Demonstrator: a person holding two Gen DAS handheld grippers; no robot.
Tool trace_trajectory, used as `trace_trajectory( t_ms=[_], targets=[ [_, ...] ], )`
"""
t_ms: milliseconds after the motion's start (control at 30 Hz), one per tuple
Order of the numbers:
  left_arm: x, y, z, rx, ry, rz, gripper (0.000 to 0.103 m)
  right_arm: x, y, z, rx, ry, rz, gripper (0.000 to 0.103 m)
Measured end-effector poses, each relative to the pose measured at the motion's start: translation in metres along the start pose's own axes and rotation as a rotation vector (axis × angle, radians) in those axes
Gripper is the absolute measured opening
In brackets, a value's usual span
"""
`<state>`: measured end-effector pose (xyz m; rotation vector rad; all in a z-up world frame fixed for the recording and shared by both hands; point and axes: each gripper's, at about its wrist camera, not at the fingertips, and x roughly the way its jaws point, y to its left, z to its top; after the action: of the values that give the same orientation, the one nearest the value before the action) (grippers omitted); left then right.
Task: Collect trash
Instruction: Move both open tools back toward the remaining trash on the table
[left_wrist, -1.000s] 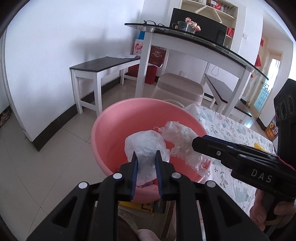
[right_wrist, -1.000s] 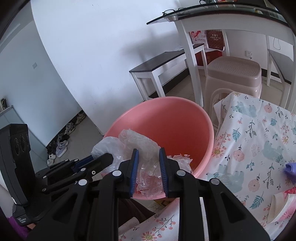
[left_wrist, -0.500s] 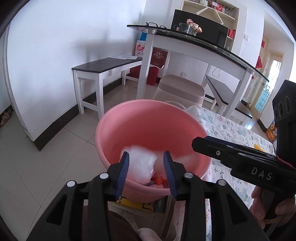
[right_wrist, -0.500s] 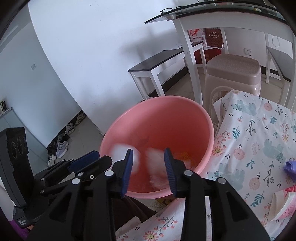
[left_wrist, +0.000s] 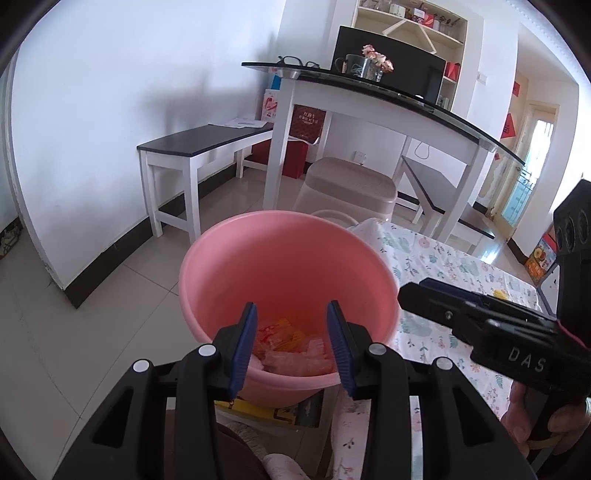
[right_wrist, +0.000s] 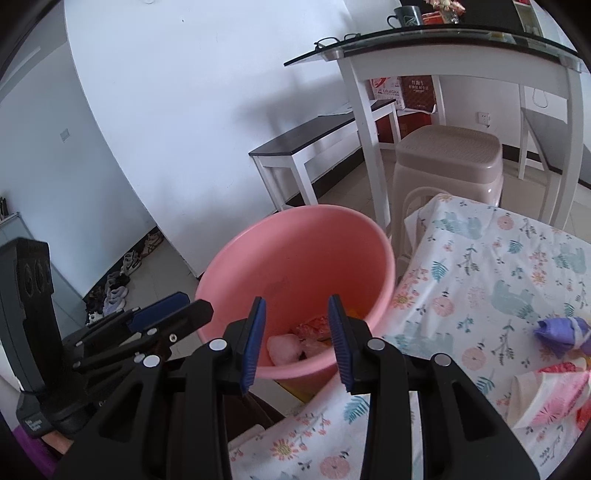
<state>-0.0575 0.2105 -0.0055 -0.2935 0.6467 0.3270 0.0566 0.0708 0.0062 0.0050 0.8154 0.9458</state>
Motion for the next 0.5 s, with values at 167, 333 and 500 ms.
trace_trajectory(
  t_ms=[167, 333, 500],
  targets=[
    [-0.004, -0.017, 0.002, 0.016, -0.011, -0.032, 0.038, -0.018, -0.009, -0.008, 0.012, -0.015, -0.026, 0.036],
    [-0.003, -0.039, 0.002, 0.045, -0.013, -0.073, 0.038, -0.04, -0.022, -0.014, 0.014, -0.034, -0.074, 0.036],
    [-0.003, -0.063, 0.002, 0.081, -0.017, -0.117, 0.038, -0.062, -0.041, -0.02, 0.042, -0.06, -0.12, 0.036]
  ],
)
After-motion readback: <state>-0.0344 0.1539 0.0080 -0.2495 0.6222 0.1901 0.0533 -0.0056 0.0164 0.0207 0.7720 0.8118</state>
